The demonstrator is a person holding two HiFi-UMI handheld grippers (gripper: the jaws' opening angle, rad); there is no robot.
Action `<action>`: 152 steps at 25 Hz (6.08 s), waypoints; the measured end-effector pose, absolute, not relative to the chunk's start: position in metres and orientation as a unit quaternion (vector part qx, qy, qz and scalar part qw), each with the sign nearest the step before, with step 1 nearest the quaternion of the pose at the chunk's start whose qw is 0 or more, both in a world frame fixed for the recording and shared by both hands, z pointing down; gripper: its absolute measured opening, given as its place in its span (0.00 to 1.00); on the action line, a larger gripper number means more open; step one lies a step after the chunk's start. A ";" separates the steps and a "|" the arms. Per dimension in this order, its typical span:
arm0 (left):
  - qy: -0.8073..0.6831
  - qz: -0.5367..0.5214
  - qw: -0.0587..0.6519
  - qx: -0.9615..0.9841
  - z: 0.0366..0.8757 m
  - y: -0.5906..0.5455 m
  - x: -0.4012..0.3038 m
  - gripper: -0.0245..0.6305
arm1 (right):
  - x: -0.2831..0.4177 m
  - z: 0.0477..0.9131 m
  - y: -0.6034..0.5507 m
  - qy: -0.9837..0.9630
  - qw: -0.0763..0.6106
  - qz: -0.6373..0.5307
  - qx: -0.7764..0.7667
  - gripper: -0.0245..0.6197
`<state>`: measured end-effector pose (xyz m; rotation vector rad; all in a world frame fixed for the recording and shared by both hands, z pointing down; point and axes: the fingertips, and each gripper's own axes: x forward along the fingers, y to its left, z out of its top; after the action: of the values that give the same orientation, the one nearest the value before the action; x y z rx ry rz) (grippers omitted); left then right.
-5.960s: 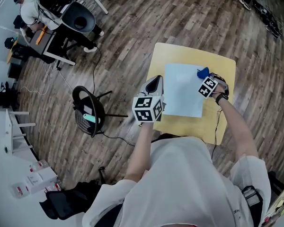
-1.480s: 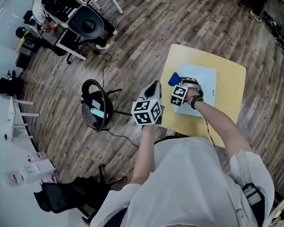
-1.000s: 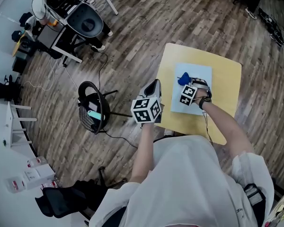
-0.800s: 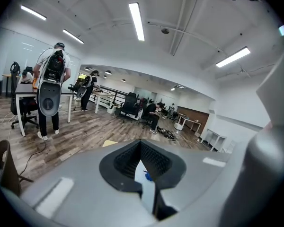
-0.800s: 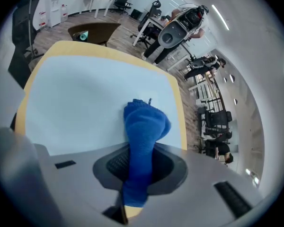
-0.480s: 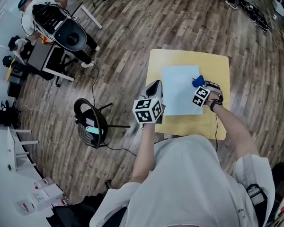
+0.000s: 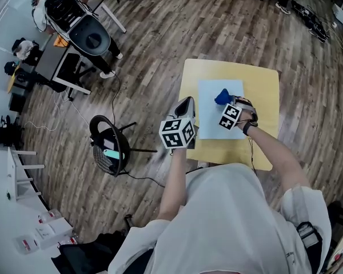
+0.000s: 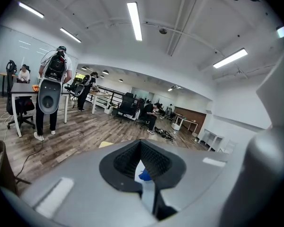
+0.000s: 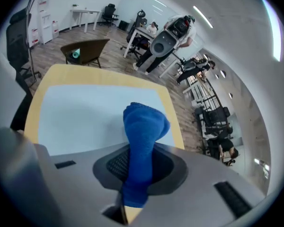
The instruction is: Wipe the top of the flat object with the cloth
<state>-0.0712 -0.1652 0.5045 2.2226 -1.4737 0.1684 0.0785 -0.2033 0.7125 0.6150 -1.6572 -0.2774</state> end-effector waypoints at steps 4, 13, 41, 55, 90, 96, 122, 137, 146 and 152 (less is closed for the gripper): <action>-0.558 0.053 0.237 0.794 0.507 -0.159 -0.088 0.05 | 0.011 0.711 -0.197 -0.763 0.590 -0.155 0.213 0.14; -0.601 0.040 0.247 0.759 0.511 -0.139 -0.148 0.05 | -0.068 0.738 -0.173 -0.763 0.598 -0.201 0.143 0.14; -0.509 0.043 0.234 0.827 0.494 -0.167 -0.045 0.05 | 0.174 0.738 -0.174 -0.664 0.687 -0.150 0.252 0.14; -0.566 0.073 0.247 0.783 0.522 -0.138 -0.113 0.05 | -0.034 0.723 -0.161 -0.751 0.604 -0.223 0.146 0.14; -0.473 0.122 0.222 0.844 0.531 -0.158 -0.024 0.05 | 0.155 0.734 -0.151 -0.698 0.665 -0.102 0.244 0.14; -0.533 0.108 0.238 0.805 0.533 -0.148 -0.088 0.05 | 0.041 0.721 -0.147 -0.749 0.620 -0.152 0.179 0.14; -0.526 0.095 0.249 0.807 0.544 -0.139 -0.083 0.05 | 0.077 0.759 -0.122 -0.729 0.649 -0.113 0.187 0.14; -0.487 0.105 0.239 0.834 0.535 -0.144 -0.041 0.05 | 0.169 0.752 -0.106 -0.697 0.670 -0.059 0.249 0.14; -0.553 0.088 0.257 0.788 0.538 -0.134 -0.107 0.05 | 0.038 0.723 -0.104 -0.771 0.599 -0.097 0.193 0.14; -0.597 0.076 0.268 0.752 0.545 -0.119 -0.158 0.05 | -0.050 0.730 -0.099 -0.786 0.589 -0.136 0.130 0.14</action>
<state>-0.1577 -0.1193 0.5454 2.0295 -1.6089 0.2051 -0.0497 -0.0986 0.7303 0.3027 -1.8301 -0.3158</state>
